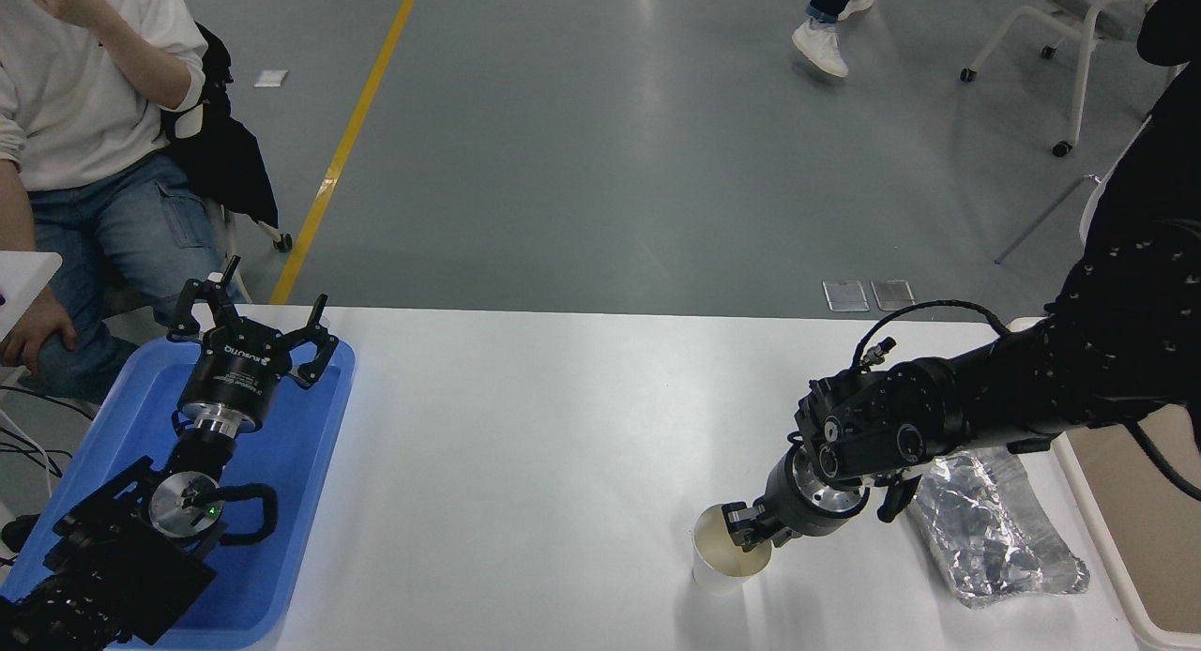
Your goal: Pick up paper cup place in dustbin
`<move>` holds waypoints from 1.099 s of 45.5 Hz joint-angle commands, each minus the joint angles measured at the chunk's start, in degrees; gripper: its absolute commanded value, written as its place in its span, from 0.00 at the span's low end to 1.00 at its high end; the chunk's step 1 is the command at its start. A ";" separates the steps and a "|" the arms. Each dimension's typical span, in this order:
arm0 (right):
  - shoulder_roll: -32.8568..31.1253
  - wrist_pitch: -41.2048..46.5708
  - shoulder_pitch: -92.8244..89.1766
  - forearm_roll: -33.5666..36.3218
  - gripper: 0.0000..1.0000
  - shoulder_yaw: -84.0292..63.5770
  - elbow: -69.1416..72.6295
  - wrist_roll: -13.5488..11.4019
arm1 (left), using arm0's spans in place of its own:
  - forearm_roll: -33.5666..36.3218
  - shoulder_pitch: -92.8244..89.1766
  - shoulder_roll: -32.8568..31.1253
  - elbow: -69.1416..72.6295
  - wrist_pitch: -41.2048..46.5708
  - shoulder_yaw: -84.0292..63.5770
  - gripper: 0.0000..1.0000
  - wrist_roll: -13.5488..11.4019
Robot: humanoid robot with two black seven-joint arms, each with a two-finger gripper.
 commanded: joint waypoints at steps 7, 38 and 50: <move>-0.51 0.11 4.44 -0.77 0.00 -0.12 1.27 0.13 | 0.00 0.00 0.00 0.01 0.00 0.00 1.00 0.00; -22.13 13.55 37.75 -0.60 0.00 0.23 13.22 0.13 | 0.00 0.00 0.00 0.01 0.00 0.00 1.00 0.00; -26.35 18.57 44.96 -0.69 0.00 0.05 13.31 0.04 | 0.00 0.00 0.00 0.01 0.00 0.00 1.00 0.00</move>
